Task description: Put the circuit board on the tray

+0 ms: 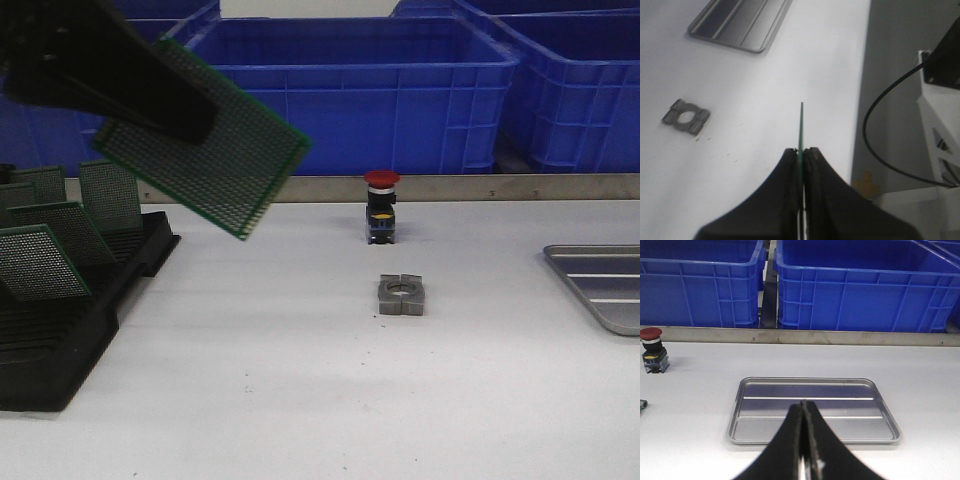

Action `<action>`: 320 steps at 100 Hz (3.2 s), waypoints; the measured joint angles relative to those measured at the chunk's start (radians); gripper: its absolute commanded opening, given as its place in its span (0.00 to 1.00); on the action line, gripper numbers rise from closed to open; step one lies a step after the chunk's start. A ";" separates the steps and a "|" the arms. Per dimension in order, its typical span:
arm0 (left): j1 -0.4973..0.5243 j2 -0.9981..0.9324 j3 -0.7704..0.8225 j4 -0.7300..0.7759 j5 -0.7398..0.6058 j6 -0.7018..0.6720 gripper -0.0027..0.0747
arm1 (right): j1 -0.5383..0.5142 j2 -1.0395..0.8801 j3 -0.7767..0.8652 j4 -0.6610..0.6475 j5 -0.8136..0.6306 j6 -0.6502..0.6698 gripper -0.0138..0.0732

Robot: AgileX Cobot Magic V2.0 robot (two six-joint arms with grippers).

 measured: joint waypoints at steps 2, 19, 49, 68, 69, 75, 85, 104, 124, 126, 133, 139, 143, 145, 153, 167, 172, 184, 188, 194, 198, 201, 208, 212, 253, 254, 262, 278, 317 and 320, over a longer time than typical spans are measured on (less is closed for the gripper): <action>-0.014 0.006 0.000 -0.012 -0.002 0.000 0.01 | 0.000 0.000 0.000 0.000 0.000 0.000 0.09; -0.097 0.032 0.000 -0.045 -0.006 0.000 0.01 | 0.000 0.000 0.000 0.000 0.000 0.000 0.09; -0.115 0.034 0.000 -0.052 -0.014 -0.002 0.01 | 0.000 0.000 0.000 0.000 -0.059 0.000 0.09; -0.115 0.034 0.000 -0.055 -0.014 -0.002 0.01 | 0.000 0.000 0.000 0.000 -0.069 0.000 0.09; -0.115 0.034 0.000 -0.055 -0.014 -0.002 0.01 | 0.000 0.000 0.000 0.000 -0.072 0.000 0.09; -0.115 0.034 0.000 -0.055 -0.014 -0.002 0.01 | 0.000 0.000 0.000 0.000 -0.080 0.000 0.09; -0.115 0.034 0.000 -0.055 -0.014 -0.002 0.01 | 0.000 0.000 -0.018 0.000 -0.047 0.000 0.09; -0.115 0.034 0.000 -0.058 -0.015 -0.002 0.01 | 0.000 0.073 -0.212 0.000 0.217 0.000 0.09; -0.115 0.034 0.000 -0.058 -0.015 -0.002 0.01 | 0.000 0.309 -0.438 0.000 0.537 0.000 0.09; -0.115 0.034 0.000 -0.060 -0.015 -0.002 0.01 | 0.000 0.336 -0.455 0.000 0.556 0.000 0.09; -0.115 0.034 0.000 -0.063 -0.015 -0.002 0.01 | 0.000 0.421 -0.504 0.000 0.593 0.000 0.09; -0.115 0.034 0.000 -0.067 -0.015 -0.002 0.01 | 0.002 0.489 -0.531 0.004 0.601 0.000 0.10; -0.115 0.034 0.000 -0.069 -0.015 -0.002 0.01 | 0.004 0.522 -0.546 0.013 0.601 0.000 0.13; -0.115 0.034 0.000 -0.068 -0.015 -0.002 0.01 | 0.009 0.541 -0.552 0.019 0.598 0.000 0.14; -0.115 0.034 0.000 -0.071 -0.015 -0.002 0.01 | 0.031 0.605 -0.563 0.055 0.578 -0.011 0.29; -0.115 0.034 0.000 -0.071 -0.015 -0.002 0.01 | 0.115 0.696 -0.566 0.205 0.537 -0.119 0.68; -0.115 0.034 0.000 -0.071 -0.015 -0.002 0.01 | 0.153 0.725 -0.566 0.286 0.521 -0.187 0.77; -0.115 0.034 0.000 -0.071 -0.015 -0.002 0.01 | 0.258 0.794 -0.575 0.473 0.487 -0.369 0.78; -0.115 0.034 0.000 -0.071 -0.015 -0.002 0.01 | 0.286 0.821 -0.587 0.527 0.486 -0.431 0.76; -0.115 0.034 0.000 -0.071 -0.015 -0.002 0.01 | 0.334 0.858 -0.605 0.620 0.485 -0.551 0.75; -0.115 0.034 0.000 -0.071 -0.015 -0.002 0.01 | 0.363 0.887 -0.620 0.677 0.490 -0.642 0.75; -0.115 0.034 0.000 -0.071 -0.015 -0.002 0.01 | 0.382 0.906 -0.630 0.712 0.495 -0.704 0.75; -0.115 0.034 0.000 -0.071 -0.015 -0.004 0.01 | 0.417 0.948 -0.657 0.797 0.522 -0.857 0.75; -0.115 0.034 0.000 -0.071 -0.015 -0.004 0.01 | 0.435 0.976 -0.674 0.848 0.545 -0.940 0.75; -0.115 0.034 0.000 -0.075 -0.015 -0.004 0.01 | 0.458 1.235 -0.810 1.166 0.746 -1.454 0.75; -0.115 0.034 0.000 -0.075 -0.015 -0.004 0.01 | 0.458 1.239 -0.814 1.169 0.748 -1.460 0.75; -0.115 0.034 0.000 -0.075 -0.015 -0.004 0.01 | 0.458 1.291 -0.833 1.180 0.765 -1.477 0.74; -0.115 0.034 0.000 -0.075 -0.015 -0.004 0.01 | 0.458 1.359 -0.868 1.214 0.795 -1.488 0.50; -0.115 0.034 0.000 -0.071 -0.033 -0.004 0.46 | 0.464 1.371 -0.885 1.244 0.849 -1.519 0.08; -0.115 0.034 0.000 -0.071 -0.033 -0.004 0.51 | 0.464 1.371 -0.885 1.246 0.846 -1.518 0.08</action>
